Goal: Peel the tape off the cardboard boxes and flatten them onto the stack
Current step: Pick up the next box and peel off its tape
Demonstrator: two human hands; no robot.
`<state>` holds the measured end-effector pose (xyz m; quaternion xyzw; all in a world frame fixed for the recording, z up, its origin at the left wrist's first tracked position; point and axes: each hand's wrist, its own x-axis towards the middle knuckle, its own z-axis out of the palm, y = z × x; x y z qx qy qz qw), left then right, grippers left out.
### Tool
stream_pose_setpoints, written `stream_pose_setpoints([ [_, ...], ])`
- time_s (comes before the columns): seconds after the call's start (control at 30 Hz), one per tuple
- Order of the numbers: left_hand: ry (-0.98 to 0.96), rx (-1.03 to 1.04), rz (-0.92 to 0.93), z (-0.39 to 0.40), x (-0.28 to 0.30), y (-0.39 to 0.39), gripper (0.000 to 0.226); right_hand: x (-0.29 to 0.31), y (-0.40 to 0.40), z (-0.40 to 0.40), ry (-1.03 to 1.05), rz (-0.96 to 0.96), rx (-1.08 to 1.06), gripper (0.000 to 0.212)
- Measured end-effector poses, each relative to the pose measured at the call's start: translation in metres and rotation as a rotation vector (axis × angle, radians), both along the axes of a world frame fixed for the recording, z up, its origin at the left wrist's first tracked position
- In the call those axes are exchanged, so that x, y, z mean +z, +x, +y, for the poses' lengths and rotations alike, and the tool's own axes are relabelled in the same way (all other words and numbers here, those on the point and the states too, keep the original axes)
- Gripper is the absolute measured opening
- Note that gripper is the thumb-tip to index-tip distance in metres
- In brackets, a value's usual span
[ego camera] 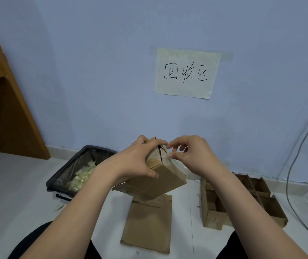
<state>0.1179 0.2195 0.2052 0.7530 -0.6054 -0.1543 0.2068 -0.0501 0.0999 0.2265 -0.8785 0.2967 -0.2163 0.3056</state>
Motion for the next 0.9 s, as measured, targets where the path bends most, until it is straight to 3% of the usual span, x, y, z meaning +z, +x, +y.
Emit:
stream_pose_setpoints([
  [0.27,0.015,-0.012,0.008,0.001,0.002,0.0,0.081,-0.004,0.005,-0.002,-0.056,0.121,-0.038,0.01],
  [0.73,0.031,0.044,0.051,0.004,0.006,0.006,0.066,0.004,-0.016,-0.024,-0.097,-0.003,-0.227,0.005],
  [0.9,0.022,0.076,0.043,0.009,0.009,0.016,0.066,0.007,-0.022,-0.031,0.005,-0.09,-0.295,0.008],
])
